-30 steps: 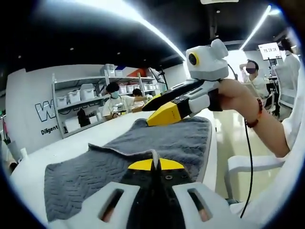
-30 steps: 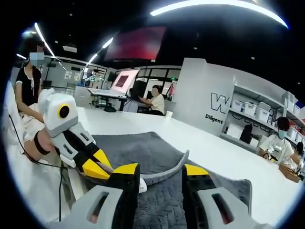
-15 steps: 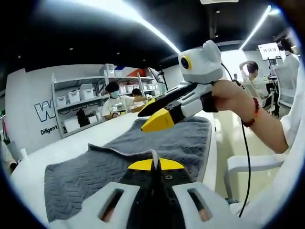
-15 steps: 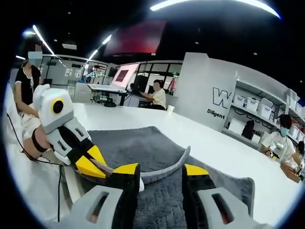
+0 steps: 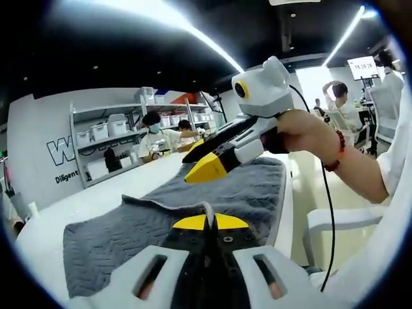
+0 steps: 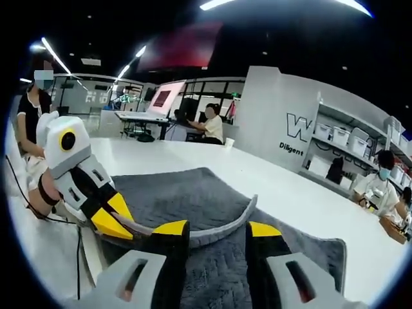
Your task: Open the folded towel by lifting each exposed corner and separating the folded layers until the towel lies flat within the target outline without major curled edges
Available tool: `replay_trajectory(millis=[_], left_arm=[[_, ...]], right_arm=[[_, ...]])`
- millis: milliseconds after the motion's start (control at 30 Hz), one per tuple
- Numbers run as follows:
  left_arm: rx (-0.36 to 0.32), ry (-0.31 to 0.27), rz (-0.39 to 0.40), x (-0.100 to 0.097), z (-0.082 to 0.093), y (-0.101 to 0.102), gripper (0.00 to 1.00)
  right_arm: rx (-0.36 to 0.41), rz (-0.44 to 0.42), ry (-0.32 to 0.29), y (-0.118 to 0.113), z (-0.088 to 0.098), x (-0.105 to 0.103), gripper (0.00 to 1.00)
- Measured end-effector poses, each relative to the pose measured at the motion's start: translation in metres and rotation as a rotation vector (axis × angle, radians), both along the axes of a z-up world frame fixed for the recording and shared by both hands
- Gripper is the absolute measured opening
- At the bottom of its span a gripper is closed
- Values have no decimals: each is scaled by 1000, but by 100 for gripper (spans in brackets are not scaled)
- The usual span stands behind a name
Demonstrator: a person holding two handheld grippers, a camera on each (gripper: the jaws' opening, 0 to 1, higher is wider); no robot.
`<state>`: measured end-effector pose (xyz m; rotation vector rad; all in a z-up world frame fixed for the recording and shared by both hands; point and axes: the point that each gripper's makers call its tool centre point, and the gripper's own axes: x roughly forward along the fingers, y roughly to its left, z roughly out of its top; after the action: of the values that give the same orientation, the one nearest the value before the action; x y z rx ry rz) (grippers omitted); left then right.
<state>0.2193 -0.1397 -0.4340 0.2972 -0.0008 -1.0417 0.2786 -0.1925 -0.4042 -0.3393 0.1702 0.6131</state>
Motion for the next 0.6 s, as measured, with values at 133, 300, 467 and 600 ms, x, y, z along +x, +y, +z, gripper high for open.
replay_trajectory(millis=[133,300,467,600], left_arm=[[2,-5,-8,-3,2,0,1],[-1,-9,-11,-3,4,1,1],[0,-12,-11,-3,4,1,1],[-3,-8,-10,-3,3,1,1]], right_arm=[[8,2,9,-1,1,3,27],[14,-6,16,-3,2,13,28],[23,1,16,0,2,12,28],[30,-45,-8,-2,6,19,31]])
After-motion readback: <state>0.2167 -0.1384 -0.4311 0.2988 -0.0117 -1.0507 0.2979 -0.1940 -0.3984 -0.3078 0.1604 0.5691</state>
